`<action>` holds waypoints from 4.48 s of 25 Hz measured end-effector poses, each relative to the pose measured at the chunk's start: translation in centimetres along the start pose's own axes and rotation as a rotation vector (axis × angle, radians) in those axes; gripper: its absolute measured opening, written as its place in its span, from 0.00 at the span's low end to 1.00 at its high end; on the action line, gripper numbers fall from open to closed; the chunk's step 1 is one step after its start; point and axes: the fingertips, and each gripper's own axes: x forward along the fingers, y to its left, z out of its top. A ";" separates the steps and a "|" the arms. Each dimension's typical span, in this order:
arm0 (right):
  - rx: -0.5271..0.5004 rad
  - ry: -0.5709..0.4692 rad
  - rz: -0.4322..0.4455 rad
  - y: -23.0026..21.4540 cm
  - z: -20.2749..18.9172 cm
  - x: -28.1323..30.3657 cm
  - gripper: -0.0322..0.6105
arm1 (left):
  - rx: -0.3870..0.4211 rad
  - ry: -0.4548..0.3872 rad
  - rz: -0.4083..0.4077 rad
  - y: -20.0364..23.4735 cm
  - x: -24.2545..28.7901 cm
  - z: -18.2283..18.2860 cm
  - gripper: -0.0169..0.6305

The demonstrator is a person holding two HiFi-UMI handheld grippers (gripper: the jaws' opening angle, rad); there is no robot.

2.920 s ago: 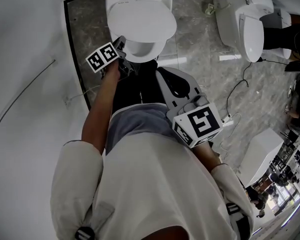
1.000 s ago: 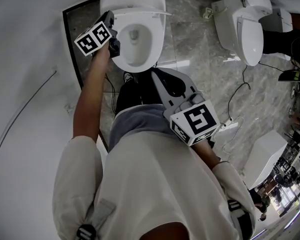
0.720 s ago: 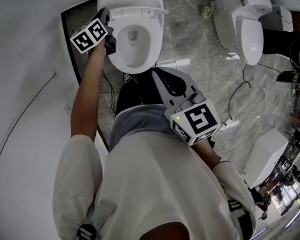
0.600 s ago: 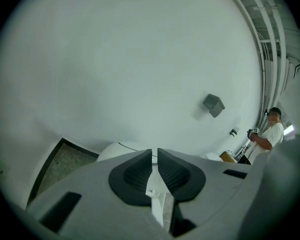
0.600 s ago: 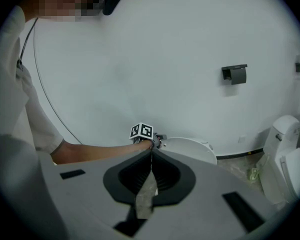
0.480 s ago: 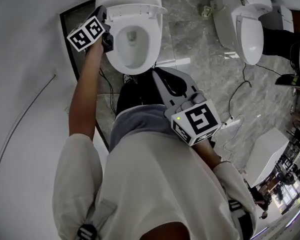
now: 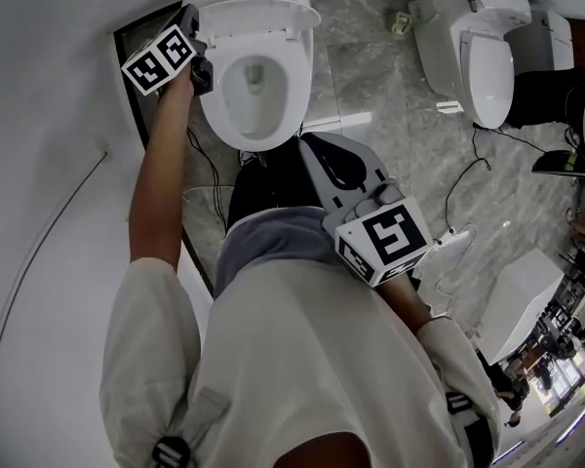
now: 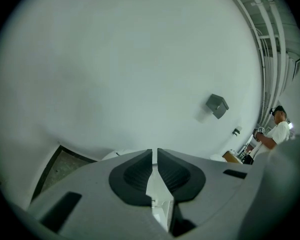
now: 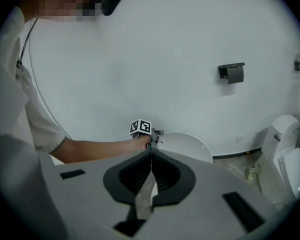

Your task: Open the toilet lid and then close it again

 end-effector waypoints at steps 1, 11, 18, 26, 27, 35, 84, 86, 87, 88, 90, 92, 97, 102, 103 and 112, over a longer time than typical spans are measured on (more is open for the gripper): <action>0.001 0.001 -0.002 -0.2 0.0 0.0 0.07 | 0.008 0.002 -0.001 0.1 0.3 0.2 0.07; 0.014 0.003 -0.028 -1.0 0.2 0.1 0.07 | 0.042 -0.010 0.007 0.7 1.8 2.1 0.07; 0.023 0.005 -0.041 -1.4 0.2 0.3 0.07 | 0.062 -0.010 0.010 1.2 2.8 3.0 0.07; 0.029 0.010 -0.049 -1.7 0.3 0.4 0.07 | 0.103 0.009 0.019 1.5 3.9 3.6 0.07; 0.032 0.009 -0.052 -1.7 0.3 0.4 0.07 | 0.105 0.014 0.021 1.5 4.0 3.7 0.07; 0.031 0.009 -0.050 -1.7 0.5 0.7 0.07 | 0.208 0.083 0.027 2.3 4.1 2.5 0.07; 0.084 0.025 -0.083 -1.2 -0.9 -0.1 0.07 | 1.278 0.359 -0.295 -3.3 5.3 1.0 0.09; 0.082 0.024 -0.082 -1.0 -1.0 -0.3 0.07 | 1.273 0.358 -0.294 -3.3 5.0 0.8 0.09; 0.080 0.023 -0.081 -1.0 -1.0 -0.4 0.07 | 1.267 0.356 -0.293 -3.4 4.9 0.8 0.09; 0.079 0.022 -0.081 -0.9 -1.1 -0.5 0.07 | 1.260 0.354 -0.292 -3.4 4.7 0.7 0.09; 0.081 0.021 -0.083 -0.7 -1.4 -0.8 0.07 | 1.251 0.350 -0.291 -3.6 4.3 0.6 0.09; 0.079 0.019 -0.082 -0.4 -1.5 -0.9 0.07 | 1.248 0.346 -0.287 -3.6 3.9 0.4 0.09; 0.073 0.014 -0.074 0.1 -1.6 -1.6 0.07 | 1.240 0.339 -0.289 -3.9 2.7 -0.1 0.09; 0.069 0.011 -0.066 0.5 -1.9 -2.0 0.07 | 1.226 0.331 -0.280 -4.0 1.7 -0.7 0.09; 0.068 0.010 -0.063 0.7 -1.9 -2.0 0.07 | 1.225 0.327 -0.278 -4.0 1.5 -0.7 0.09; 0.058 0.010 -0.050 1.5 -2.2 -2.3 0.07 | 1.228 0.309 -0.280 -4.1 -0.4 -2.0 0.09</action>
